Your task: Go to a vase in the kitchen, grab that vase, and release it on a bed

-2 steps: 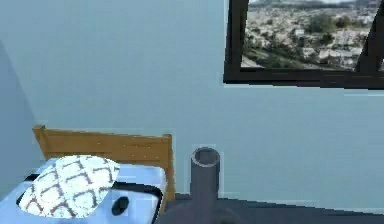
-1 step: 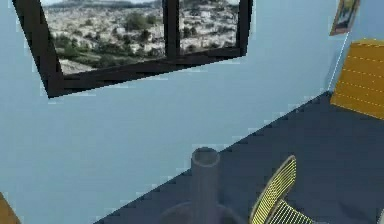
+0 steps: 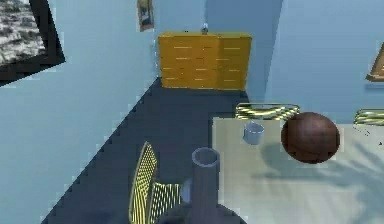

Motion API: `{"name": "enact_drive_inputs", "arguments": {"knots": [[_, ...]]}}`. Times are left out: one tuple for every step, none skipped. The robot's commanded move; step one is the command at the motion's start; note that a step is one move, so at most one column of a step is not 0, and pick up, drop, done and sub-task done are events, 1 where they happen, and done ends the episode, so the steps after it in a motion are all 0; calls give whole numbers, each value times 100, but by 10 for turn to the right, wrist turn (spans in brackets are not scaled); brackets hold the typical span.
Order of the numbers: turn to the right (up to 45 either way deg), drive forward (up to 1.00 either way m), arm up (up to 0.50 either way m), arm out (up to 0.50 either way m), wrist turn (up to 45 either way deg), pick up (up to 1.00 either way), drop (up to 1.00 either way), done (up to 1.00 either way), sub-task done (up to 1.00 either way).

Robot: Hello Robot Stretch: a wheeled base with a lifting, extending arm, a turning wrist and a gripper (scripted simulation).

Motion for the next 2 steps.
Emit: {"name": "enact_drive_inputs", "arguments": {"knots": [[420,0,0,0,0,0,0,0,0],[-450,0,0,0,0,0,0,0,0]]}}
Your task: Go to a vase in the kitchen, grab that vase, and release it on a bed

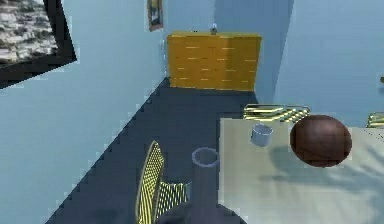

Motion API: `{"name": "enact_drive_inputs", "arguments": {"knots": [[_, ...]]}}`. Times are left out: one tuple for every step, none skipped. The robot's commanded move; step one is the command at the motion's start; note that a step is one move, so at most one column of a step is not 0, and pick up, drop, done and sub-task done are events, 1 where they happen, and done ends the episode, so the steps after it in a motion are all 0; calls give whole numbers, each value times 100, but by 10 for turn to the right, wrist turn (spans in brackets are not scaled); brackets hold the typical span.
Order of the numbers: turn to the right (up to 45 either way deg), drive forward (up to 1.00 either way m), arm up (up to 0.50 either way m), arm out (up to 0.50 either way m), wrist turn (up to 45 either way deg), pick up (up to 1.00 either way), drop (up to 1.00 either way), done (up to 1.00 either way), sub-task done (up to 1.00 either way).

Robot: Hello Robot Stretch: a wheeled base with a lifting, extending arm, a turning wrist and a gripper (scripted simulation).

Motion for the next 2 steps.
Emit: {"name": "enact_drive_inputs", "arguments": {"knots": [[-450,0,0,0,0,0,0,0,0],[-450,0,0,0,0,0,0,0,0]]}}
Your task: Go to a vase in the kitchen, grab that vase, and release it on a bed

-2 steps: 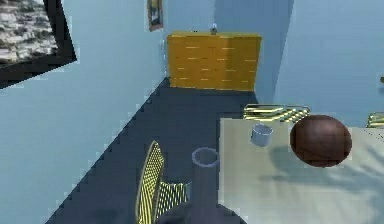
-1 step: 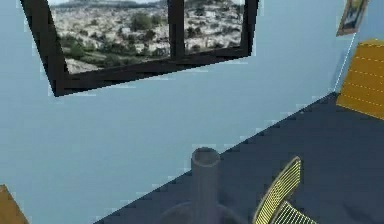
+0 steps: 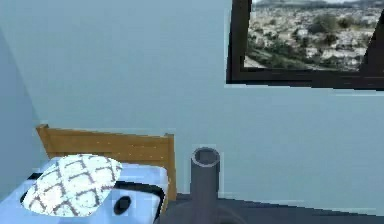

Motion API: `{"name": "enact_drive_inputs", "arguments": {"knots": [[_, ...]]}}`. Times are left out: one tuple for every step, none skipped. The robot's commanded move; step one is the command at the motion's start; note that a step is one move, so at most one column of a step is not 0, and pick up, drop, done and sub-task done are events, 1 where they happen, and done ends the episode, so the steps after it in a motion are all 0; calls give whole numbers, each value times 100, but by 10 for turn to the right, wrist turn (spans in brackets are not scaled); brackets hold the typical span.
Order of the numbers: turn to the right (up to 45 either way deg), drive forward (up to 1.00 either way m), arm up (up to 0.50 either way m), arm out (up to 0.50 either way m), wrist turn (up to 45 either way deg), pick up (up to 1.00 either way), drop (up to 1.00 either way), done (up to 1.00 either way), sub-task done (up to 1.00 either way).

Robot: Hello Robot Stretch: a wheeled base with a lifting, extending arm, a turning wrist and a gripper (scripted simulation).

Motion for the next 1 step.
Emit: {"name": "enact_drive_inputs", "arguments": {"knots": [[-210,0,0,0,0,0,0,0,0]]}}
